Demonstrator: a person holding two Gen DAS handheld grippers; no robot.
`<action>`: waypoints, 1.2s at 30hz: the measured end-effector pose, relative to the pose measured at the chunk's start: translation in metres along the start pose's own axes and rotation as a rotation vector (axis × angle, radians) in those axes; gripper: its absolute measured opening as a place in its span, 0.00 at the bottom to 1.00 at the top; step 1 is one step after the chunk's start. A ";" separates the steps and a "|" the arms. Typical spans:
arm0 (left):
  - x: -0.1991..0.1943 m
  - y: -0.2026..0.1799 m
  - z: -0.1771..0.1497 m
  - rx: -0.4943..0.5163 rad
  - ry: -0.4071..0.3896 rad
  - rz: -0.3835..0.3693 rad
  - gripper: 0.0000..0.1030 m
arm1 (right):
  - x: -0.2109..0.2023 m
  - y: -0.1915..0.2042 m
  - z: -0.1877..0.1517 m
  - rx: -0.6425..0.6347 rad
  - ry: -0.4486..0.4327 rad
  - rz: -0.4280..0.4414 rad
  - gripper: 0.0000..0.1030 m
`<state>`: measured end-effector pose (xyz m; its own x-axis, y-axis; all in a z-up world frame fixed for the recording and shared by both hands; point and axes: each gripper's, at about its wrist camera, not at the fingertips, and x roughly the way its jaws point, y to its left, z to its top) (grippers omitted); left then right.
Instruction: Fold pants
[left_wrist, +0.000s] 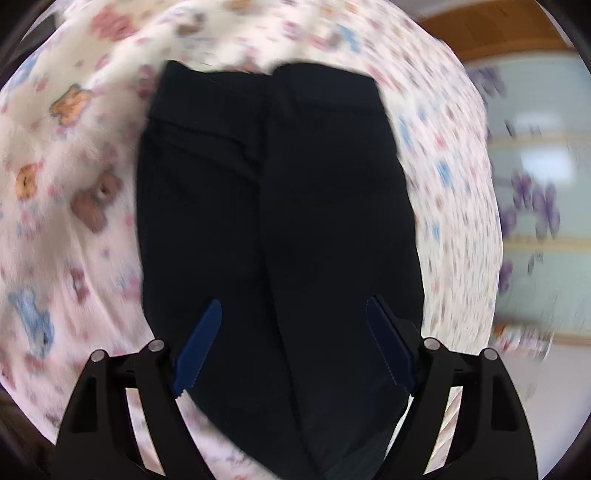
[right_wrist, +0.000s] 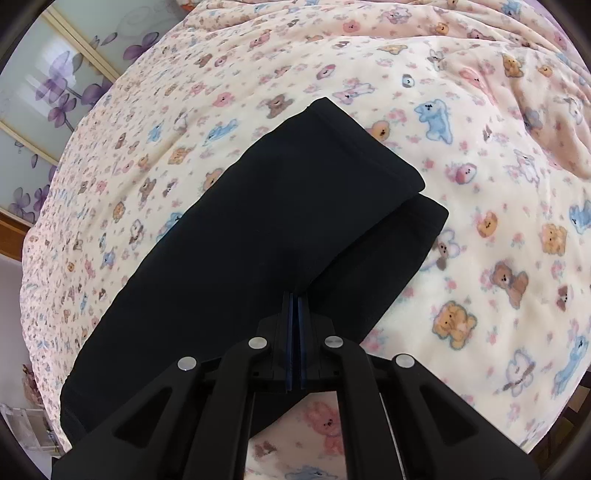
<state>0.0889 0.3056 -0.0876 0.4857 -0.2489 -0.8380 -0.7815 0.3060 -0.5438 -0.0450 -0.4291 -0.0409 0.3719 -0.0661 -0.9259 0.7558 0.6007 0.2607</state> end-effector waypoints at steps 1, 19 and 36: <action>0.001 0.001 0.006 -0.018 -0.009 -0.010 0.78 | 0.000 0.001 -0.001 -0.001 -0.004 -0.004 0.02; 0.037 -0.019 0.048 0.060 -0.027 -0.046 0.52 | -0.002 0.008 -0.007 0.003 -0.022 -0.040 0.02; -0.012 -0.028 0.025 0.077 -0.130 -0.192 0.09 | -0.005 0.006 -0.007 0.047 -0.034 -0.034 0.02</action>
<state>0.1152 0.3232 -0.0636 0.6726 -0.1904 -0.7151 -0.6404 0.3345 -0.6914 -0.0456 -0.4194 -0.0369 0.3629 -0.1134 -0.9249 0.7926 0.5596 0.2423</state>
